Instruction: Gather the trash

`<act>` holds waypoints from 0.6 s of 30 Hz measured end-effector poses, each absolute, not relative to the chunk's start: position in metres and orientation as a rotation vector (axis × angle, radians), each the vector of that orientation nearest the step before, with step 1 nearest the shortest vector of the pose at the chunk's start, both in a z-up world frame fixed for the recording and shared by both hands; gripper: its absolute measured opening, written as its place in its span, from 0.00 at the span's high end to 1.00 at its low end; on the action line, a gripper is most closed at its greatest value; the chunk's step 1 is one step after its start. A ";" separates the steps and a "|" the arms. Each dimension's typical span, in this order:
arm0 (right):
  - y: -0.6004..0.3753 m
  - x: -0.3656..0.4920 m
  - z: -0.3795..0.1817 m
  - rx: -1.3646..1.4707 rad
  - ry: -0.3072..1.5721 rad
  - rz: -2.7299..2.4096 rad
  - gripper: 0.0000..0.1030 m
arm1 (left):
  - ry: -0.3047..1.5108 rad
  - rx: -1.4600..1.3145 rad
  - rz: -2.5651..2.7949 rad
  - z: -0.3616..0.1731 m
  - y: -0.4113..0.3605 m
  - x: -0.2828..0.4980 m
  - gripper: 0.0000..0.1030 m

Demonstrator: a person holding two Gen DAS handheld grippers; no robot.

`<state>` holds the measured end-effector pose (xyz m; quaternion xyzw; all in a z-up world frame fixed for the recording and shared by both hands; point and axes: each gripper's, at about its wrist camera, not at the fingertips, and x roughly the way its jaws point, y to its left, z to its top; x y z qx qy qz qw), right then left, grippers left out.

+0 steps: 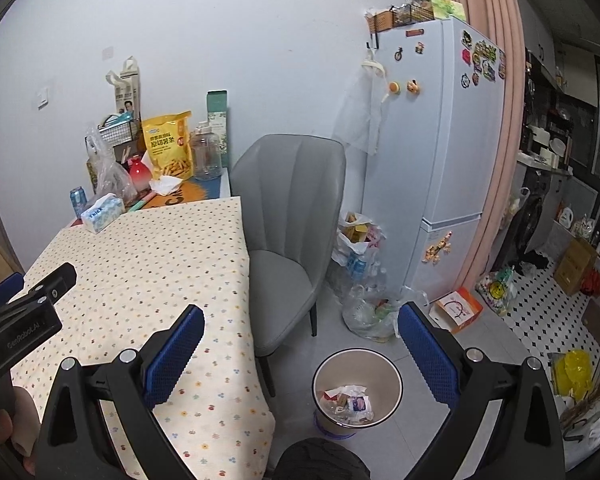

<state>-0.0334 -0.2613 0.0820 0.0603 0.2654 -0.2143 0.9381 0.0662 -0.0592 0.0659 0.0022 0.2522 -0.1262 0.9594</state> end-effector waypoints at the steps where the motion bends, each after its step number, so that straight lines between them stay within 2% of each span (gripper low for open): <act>1: -0.259 -0.033 0.083 0.120 0.541 -0.434 0.08 | 0.510 0.004 -0.255 0.066 -0.058 0.066 0.06; 18: -0.263 -0.039 0.077 0.134 0.533 -0.443 0.08 | 0.508 0.039 -0.252 0.063 -0.059 0.059 0.06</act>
